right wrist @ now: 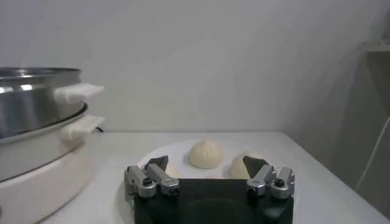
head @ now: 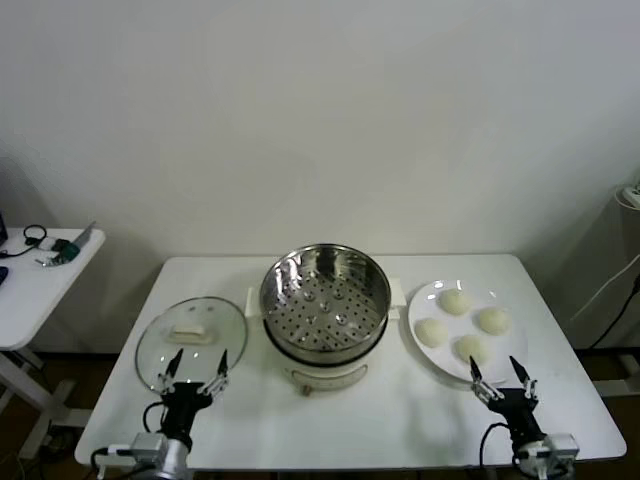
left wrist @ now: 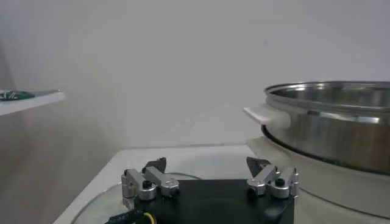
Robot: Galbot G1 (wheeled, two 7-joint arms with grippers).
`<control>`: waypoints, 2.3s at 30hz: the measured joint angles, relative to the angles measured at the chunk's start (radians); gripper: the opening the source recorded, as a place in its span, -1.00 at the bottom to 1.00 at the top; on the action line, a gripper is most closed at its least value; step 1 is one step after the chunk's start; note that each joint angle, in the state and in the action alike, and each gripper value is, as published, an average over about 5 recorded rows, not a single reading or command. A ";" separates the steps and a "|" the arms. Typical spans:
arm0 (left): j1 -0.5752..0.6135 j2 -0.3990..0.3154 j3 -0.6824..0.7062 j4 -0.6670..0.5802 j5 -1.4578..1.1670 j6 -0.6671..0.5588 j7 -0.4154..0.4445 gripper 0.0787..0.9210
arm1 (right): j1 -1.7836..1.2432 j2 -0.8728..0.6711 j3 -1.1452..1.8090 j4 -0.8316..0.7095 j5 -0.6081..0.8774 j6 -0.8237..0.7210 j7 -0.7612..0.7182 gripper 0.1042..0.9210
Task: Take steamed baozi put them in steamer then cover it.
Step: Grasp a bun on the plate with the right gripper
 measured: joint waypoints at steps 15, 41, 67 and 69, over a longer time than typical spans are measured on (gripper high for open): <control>0.004 0.010 0.010 0.001 -0.019 -0.012 0.018 0.77 | 0.769 -0.469 -0.623 -0.290 -0.249 -0.066 -0.502 0.76; -0.014 0.029 0.024 0.087 -0.033 -0.043 0.026 0.77 | 1.666 -0.309 -1.601 -1.005 -0.326 0.251 -1.091 0.76; 0.003 0.030 0.021 0.132 -0.036 -0.069 0.022 0.77 | 1.560 -0.044 -1.428 -1.404 -0.458 0.328 -1.080 0.71; 0.004 0.030 0.021 0.132 -0.036 -0.069 0.022 0.77 | 1.559 -0.037 -1.422 -1.416 -0.462 0.330 -1.081 0.69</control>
